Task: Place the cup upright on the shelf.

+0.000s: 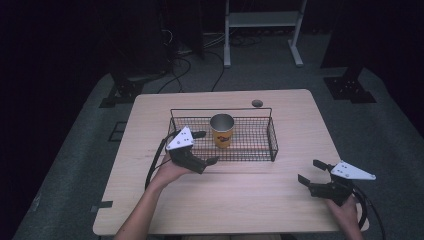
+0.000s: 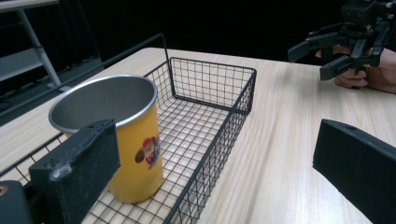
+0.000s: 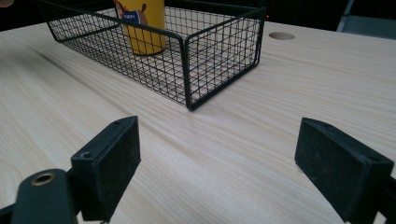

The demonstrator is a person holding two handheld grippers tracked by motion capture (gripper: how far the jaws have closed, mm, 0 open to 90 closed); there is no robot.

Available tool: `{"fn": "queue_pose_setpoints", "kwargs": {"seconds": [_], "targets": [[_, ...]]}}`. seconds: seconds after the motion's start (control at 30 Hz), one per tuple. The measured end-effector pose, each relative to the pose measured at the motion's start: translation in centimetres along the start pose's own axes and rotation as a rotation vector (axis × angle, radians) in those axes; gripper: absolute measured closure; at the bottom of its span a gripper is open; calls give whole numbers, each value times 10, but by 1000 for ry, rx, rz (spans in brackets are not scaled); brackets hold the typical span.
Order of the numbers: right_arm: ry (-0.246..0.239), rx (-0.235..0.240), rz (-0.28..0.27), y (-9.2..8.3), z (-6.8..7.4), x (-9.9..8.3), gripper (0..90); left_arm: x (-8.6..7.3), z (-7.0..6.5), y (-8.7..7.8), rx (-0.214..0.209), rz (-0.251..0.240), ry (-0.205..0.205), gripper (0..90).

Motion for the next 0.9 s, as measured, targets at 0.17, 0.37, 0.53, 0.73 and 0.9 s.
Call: {"fn": "queue_pose_setpoints", "kwargs": {"seconds": [0.17,0.37,0.53,0.73,0.9], "targets": [[-2,0,0,0,0,0,132,-1,-1,-4,12,-17,-8,0],[0,-1,1,0,0,0,132,-2,-5,-8,17,-24,-12,0],[0,0,0,0,0,0,132,-5,-9,-11,21,-29,-22,0],[0,0,0,0,0,0,132,-12,-16,-13,23,-15,-25,0],[0,-1,1,0,0,0,132,-16,-21,-16,22,-23,-35,0]]}}
Point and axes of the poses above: each handheld gripper's, and its own axes: y roughly forward along the jaws, x roughly out of its top, z roughly to its left, the point moved 9 cm from there along y, roughly forward along the jaws, and after that the axes turned 10 degrees about y, right-handed, at the moved point
